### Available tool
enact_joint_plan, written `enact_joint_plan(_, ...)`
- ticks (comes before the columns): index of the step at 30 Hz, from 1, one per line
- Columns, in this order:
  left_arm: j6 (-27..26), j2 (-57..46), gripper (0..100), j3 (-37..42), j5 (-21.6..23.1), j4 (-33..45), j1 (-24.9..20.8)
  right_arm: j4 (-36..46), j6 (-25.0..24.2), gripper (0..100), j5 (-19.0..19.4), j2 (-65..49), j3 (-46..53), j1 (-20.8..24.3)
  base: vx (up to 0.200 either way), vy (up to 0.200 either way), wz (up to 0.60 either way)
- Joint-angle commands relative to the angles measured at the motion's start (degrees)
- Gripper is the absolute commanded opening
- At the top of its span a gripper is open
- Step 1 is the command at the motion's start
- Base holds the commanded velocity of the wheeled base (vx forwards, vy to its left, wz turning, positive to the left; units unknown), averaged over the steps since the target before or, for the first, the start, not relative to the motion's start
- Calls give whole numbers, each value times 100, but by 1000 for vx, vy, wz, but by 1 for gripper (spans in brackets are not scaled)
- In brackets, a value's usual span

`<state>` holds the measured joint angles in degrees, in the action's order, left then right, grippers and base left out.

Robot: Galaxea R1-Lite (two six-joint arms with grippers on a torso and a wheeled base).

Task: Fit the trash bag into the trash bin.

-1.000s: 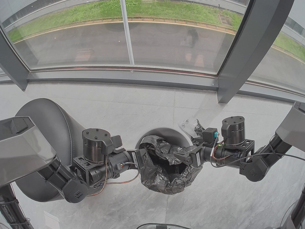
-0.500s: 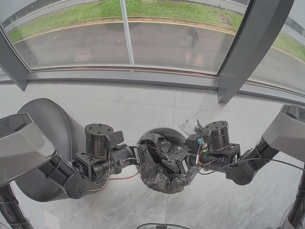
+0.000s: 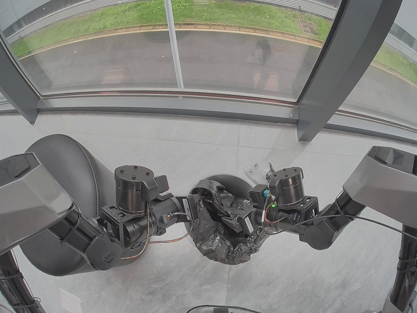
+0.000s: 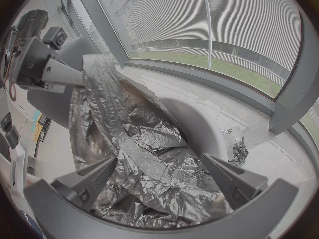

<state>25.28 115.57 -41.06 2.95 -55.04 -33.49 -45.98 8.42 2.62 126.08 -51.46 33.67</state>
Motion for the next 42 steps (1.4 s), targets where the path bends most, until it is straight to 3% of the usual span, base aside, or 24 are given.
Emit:
enact_joint_plan(1,3,-52,0,10,-5,2,0,-7,1,100,-7,295,-198,-27,0,0,0)
enact_joint_plan(5,3,-52,0,19,4,2,-9,-7,-7,100,-16,312,-277,-36,0,0,0)
enact_joint_plan(6,3,-52,0,19,-5,2,-9,2,-7,0,-16,312,-277,-45,0,0,0)
enact_joint_plan(14,-15,-61,0,28,-14,2,-17,-7,-7,0,-16,251,-286,-106,0,0,0)
enact_joint_plan(19,-357,-61,0,-16,-480,-24,-158,-7,-7,0,-16,-30,-286,-212,0,0,0)
enact_joint_plan(28,-885,10,0,-166,-875,-7,-158,-7,-7,0,-16,-83,-453,-361,0,0,0)
enact_joint_plan(42,-2616,581,0,-289,-1235,-631,0,54,1,0,-16,119,-1051,-686,0,0,0)
